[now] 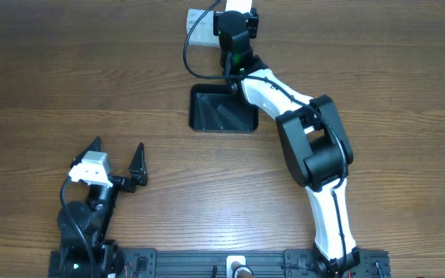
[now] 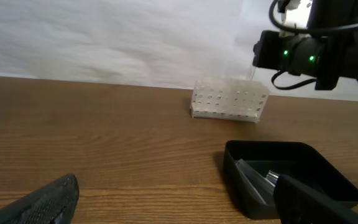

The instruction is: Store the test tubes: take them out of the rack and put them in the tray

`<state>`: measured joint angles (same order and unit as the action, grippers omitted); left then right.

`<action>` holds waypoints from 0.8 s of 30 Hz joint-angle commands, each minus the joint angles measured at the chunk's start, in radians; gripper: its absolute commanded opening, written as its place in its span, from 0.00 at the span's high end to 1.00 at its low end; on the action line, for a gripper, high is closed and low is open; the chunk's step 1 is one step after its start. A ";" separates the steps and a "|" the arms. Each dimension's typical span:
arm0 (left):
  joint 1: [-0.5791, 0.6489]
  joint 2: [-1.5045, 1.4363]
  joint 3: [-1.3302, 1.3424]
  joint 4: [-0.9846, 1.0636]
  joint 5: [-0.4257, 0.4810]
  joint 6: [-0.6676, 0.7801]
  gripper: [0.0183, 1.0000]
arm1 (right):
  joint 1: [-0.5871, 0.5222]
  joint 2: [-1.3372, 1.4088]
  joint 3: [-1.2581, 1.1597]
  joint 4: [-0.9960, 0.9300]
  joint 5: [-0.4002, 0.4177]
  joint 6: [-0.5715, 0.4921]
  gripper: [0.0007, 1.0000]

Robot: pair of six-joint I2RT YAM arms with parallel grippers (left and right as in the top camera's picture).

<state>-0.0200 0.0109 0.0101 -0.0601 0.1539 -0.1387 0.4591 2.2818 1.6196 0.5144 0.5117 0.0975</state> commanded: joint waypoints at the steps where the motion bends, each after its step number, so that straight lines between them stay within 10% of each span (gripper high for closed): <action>1: 0.006 -0.006 -0.004 -0.002 0.010 -0.006 0.00 | 0.013 -0.060 0.018 -0.011 0.005 -0.002 0.99; 24: 0.006 -0.006 -0.004 -0.002 0.010 -0.006 0.00 | 0.037 -0.246 0.018 -0.231 0.006 0.007 0.99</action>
<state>-0.0200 0.0109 0.0101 -0.0601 0.1539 -0.1387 0.4801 2.1048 1.6215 0.3408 0.5114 0.0982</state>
